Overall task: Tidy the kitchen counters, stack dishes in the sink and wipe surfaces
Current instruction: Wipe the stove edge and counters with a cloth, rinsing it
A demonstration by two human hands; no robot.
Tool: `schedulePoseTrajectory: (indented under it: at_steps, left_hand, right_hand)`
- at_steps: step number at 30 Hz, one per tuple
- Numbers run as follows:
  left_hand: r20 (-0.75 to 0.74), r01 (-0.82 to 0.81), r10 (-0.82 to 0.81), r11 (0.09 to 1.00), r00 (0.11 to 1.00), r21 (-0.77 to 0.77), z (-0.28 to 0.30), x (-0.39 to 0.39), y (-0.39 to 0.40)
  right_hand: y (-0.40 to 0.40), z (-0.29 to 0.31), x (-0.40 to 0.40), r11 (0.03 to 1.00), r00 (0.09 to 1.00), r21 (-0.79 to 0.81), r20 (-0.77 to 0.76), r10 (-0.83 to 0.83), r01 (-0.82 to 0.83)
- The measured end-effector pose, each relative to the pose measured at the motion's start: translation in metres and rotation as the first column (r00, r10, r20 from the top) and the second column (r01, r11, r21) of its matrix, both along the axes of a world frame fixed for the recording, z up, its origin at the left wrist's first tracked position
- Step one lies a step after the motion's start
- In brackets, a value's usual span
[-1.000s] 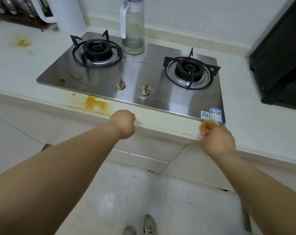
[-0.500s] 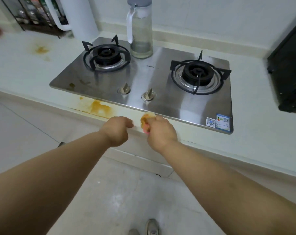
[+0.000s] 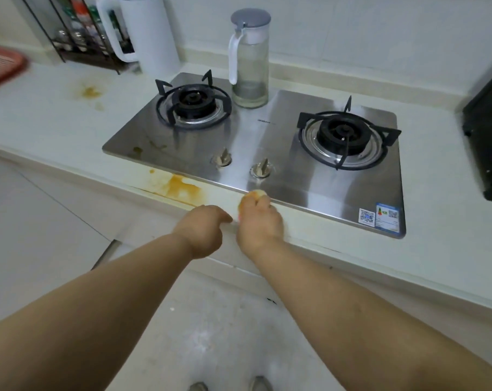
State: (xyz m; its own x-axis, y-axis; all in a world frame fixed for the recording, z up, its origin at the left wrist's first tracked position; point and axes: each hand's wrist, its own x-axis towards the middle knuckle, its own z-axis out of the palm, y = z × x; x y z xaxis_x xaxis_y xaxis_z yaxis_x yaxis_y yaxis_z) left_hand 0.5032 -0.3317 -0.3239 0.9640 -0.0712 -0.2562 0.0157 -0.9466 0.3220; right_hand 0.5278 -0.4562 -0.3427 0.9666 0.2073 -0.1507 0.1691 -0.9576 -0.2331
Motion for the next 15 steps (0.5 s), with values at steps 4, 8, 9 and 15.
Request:
schedulePoseTrajectory:
  at_steps: [4,8,9,15]
  left_hand:
    - [0.113,-0.15,0.144,0.988,0.983,0.047,0.008,0.003,0.046]
    - [0.131,-0.279,0.269,0.958,0.954,0.066,0.008,0.016,0.104]
    - [0.127,-0.284,0.275,0.957,0.953,0.06,0.007,0.02,0.113]
    - [0.108,-0.216,0.211,0.976,0.972,0.039,0.003,0.026,0.169]
  right_hand:
    - [0.004,0.004,0.006,0.995,0.995,0.038,-0.023,0.093,-0.092]
    - [-0.055,0.006,-0.013,0.963,0.964,-0.048,0.057,-0.261,0.264]
    - [-0.057,0.006,-0.015,0.939,0.94,-0.058,0.063,-0.334,0.338]
    - [0.073,-0.011,0.001,0.976,0.973,0.067,0.09,-0.215,0.209]
